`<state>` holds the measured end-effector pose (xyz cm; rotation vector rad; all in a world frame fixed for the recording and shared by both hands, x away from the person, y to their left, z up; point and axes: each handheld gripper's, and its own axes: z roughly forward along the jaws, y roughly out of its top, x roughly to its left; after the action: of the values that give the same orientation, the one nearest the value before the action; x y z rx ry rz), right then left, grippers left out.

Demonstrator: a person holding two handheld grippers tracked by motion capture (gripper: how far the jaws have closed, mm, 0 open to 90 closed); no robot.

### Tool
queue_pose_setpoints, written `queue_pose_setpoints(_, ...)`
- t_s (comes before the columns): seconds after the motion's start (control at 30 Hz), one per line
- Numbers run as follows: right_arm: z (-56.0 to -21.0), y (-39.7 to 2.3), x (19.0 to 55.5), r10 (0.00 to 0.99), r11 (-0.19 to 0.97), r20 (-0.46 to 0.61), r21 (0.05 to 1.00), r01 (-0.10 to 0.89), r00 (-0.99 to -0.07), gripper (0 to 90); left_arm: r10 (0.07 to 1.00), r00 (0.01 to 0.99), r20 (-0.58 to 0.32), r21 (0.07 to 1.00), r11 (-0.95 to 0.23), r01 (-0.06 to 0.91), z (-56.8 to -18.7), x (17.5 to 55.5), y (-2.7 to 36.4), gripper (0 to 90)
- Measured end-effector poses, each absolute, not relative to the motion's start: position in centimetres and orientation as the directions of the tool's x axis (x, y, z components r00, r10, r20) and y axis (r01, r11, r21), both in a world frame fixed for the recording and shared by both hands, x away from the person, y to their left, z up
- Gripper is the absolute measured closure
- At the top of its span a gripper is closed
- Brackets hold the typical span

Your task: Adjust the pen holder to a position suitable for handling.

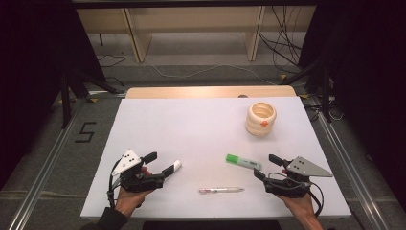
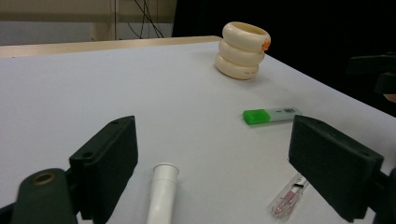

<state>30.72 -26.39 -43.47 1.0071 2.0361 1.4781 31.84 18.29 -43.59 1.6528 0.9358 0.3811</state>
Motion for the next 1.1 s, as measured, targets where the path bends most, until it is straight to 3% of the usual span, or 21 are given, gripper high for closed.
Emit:
queue_pose_setpoints(0.8, -42.3, -27.8, 32.3, 0.806, 0.165, 0.054, 0.936, 0.311, -0.589, 27.0, 0.754, 0.613, -0.235, 0.923, -0.026, 0.385, -43.7, 32.0, 18.6, 15.4)
queue_pose_setpoints(1.1, -41.1, -29.3, 35.3, 0.833, 0.152, 0.05, 0.937, 0.315, -0.551, 31.8, 0.758, 0.606, -0.243, 0.921, -0.015, 0.388, -43.7, 32.1, 18.7, 15.4)
